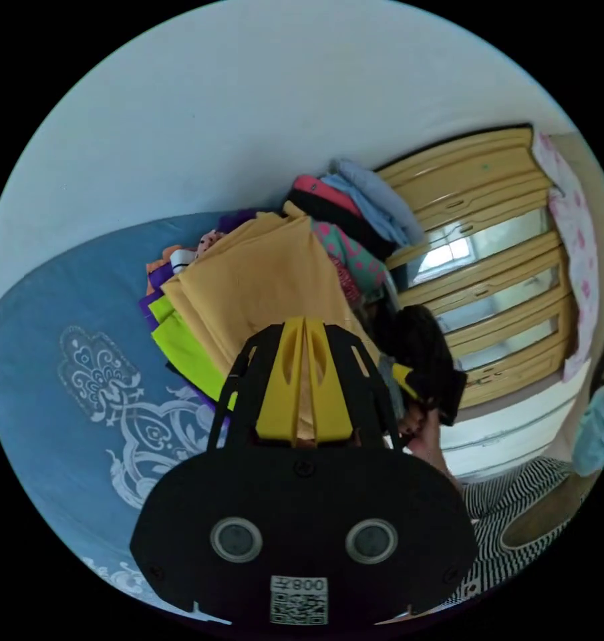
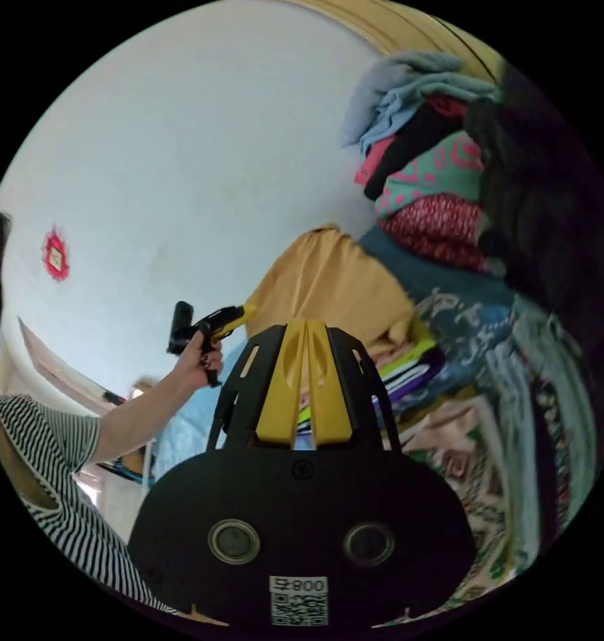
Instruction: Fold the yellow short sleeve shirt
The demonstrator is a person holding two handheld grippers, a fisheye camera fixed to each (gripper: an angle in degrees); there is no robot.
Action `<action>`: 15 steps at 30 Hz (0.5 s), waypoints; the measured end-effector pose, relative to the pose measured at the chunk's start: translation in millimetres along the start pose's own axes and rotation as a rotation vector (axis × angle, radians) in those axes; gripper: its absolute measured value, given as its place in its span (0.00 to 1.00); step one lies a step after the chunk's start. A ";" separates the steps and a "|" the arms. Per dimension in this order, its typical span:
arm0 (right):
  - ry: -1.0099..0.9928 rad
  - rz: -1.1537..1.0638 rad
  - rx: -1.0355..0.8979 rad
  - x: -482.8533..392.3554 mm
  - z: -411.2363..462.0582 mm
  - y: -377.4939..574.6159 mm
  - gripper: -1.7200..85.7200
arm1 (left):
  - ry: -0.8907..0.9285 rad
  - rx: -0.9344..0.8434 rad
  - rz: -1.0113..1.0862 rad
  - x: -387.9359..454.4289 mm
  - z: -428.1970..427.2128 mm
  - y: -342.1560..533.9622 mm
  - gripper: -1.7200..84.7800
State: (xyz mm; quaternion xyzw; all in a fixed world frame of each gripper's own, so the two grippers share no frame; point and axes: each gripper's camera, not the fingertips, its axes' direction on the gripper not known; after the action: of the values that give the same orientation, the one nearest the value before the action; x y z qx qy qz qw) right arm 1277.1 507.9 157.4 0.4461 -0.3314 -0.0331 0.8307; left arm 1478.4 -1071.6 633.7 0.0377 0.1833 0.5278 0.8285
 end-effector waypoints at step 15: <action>0.214 0.038 -0.100 2.1 56.2 -8.0 0.02 | -0.043 0.011 -0.070 -88.5 -8.8 46.8 0.02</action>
State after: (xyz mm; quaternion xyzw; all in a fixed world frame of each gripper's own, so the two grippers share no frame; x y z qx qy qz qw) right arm 1248.1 461.9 173.9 0.3985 -0.2471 0.0140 0.8831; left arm 1401.9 -1130.8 660.9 0.0473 0.1697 0.4965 0.8500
